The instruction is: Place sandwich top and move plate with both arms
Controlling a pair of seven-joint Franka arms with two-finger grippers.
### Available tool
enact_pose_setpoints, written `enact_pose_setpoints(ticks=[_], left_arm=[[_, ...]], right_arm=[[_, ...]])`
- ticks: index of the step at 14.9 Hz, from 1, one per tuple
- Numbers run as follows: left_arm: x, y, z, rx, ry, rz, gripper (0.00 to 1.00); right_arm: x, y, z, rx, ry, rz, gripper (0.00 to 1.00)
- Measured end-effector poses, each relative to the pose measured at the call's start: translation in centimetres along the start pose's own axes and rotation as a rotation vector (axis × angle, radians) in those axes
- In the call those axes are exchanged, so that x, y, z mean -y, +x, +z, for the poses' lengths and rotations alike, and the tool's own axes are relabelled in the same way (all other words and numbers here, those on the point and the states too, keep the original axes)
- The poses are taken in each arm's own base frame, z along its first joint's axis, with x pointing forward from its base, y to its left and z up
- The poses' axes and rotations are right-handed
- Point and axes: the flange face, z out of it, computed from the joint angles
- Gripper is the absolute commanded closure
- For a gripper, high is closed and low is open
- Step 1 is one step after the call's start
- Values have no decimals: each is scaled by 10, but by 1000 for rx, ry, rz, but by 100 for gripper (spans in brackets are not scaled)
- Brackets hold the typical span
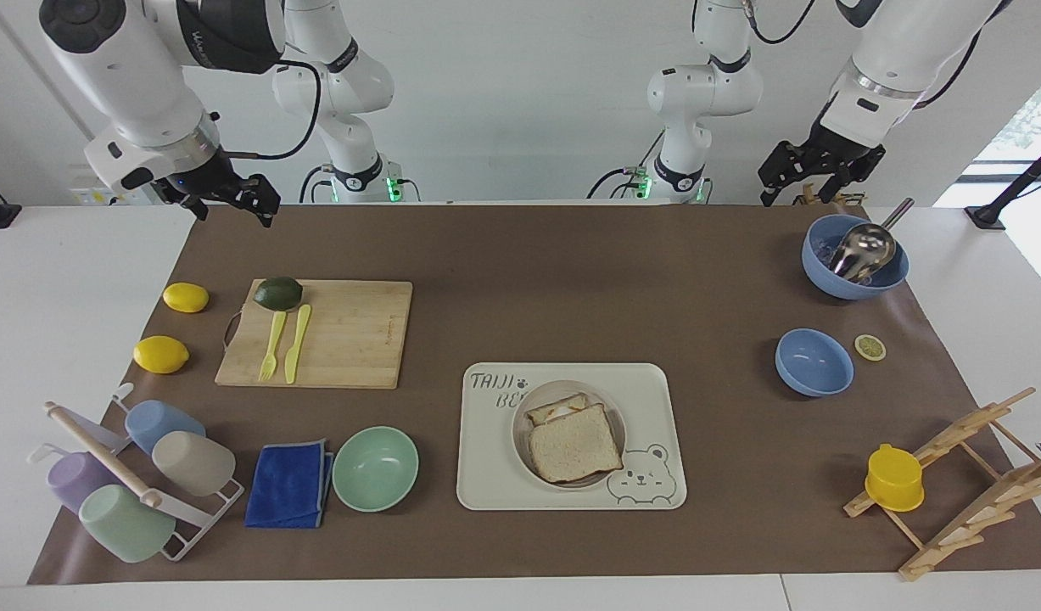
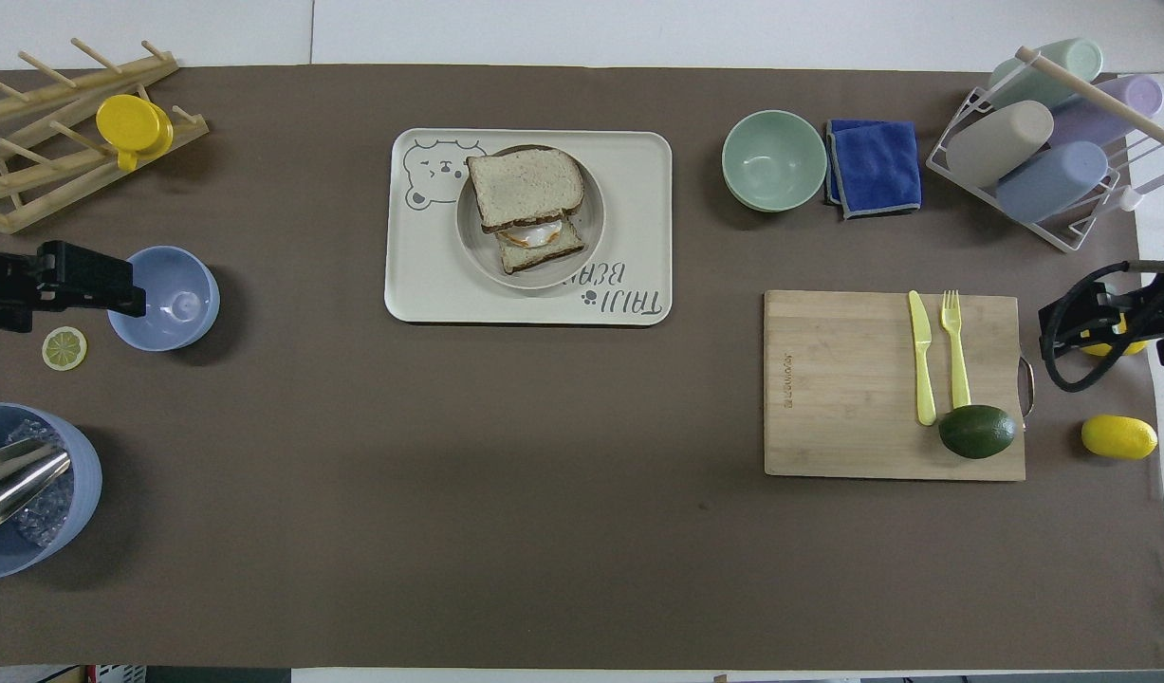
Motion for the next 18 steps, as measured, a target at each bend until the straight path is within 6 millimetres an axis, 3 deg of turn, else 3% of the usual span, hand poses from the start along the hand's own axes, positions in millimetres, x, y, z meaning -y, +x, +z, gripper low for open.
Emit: enact_pose_setpoints(ticks=[2,5,10,18], left_arm=[[1,5,15,5,3,2,0],[2,28,34,24,1,1,0],[20,44,6,-33,4,-17,0],[20,39,12,17,30,7,0]], right_arm=[[0,0,0,-2,0,0,0],[0,0,-1,-7,1,0,0],[0,2,-13,-55,4,1,0],[-1,3,-17,-76,6,2,0]])
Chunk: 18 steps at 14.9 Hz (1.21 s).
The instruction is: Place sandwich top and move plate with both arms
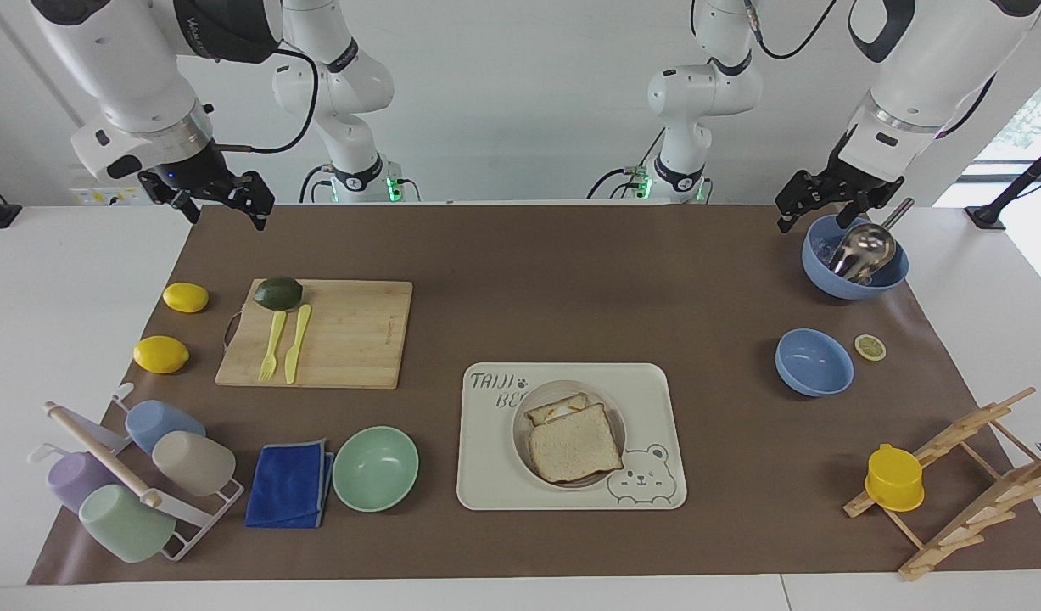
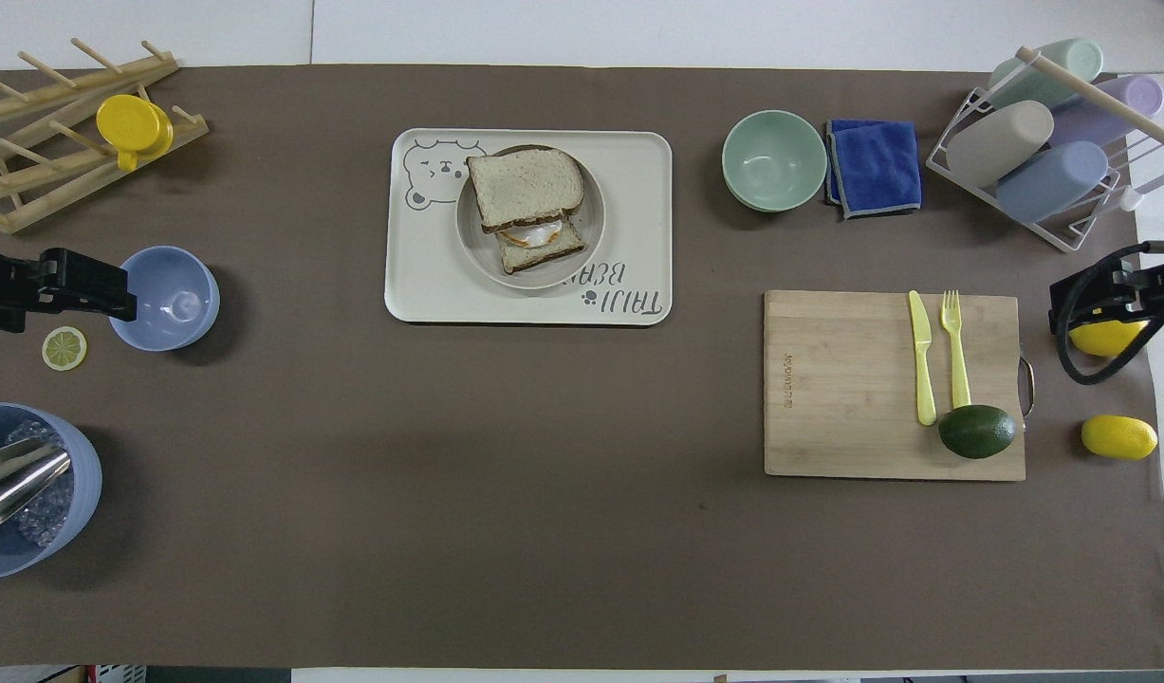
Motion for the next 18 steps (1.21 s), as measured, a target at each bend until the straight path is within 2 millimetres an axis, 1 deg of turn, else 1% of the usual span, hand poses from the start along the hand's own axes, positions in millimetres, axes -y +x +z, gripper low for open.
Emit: enact_pose_setpoints(ticks=[3,9,18], left_arm=[[1,-1,9,33,8,1,0],[2,8,25,64,9,3,0],[8,9,21,51,7,-1,0]], right_arm=[[0,0,0,0,1,1,0],[-1,0,0,-1,1,2,0],[-1,0,0,-1,1,1,0]])
